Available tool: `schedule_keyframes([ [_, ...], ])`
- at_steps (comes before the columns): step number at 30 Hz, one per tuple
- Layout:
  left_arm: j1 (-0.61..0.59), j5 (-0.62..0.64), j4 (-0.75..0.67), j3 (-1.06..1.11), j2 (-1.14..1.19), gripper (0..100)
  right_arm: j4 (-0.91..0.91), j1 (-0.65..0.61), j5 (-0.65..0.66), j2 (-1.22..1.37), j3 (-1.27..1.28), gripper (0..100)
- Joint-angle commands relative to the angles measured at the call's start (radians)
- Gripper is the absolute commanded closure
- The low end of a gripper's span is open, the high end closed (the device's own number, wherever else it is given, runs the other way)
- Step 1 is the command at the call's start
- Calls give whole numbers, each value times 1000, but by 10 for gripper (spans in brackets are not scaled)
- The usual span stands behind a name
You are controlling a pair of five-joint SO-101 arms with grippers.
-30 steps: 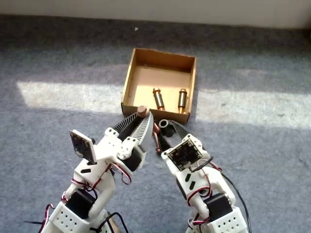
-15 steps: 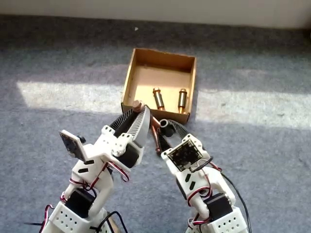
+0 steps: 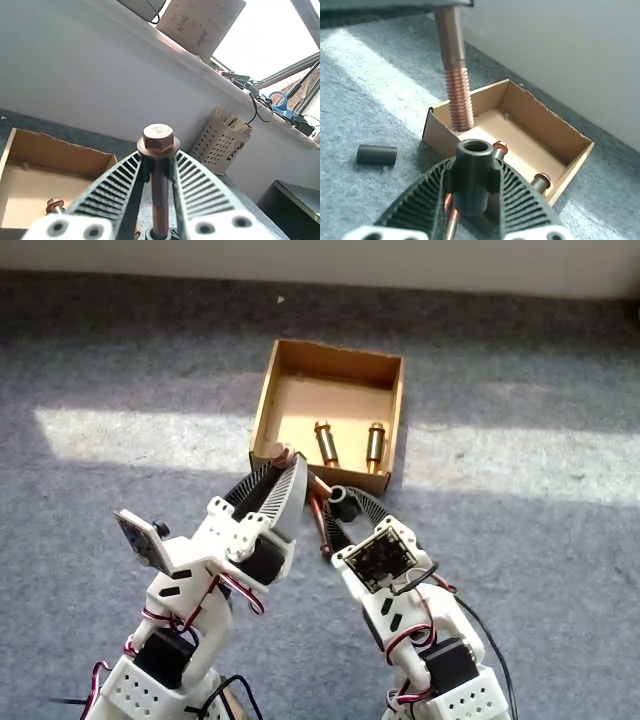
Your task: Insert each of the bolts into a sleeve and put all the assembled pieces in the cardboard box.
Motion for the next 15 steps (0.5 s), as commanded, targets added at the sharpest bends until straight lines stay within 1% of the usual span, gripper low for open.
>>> schedule_keyframes([
  [1,21,11,-29,12,-5,993,-35,-7,11,-13,140,993],
  [6,21,11,-29,15,-5,993,-15,-10,12,-13,140,993],
  [15,19,9,-23,18,-5,993,-15,-53,12,-15,139,993],
])
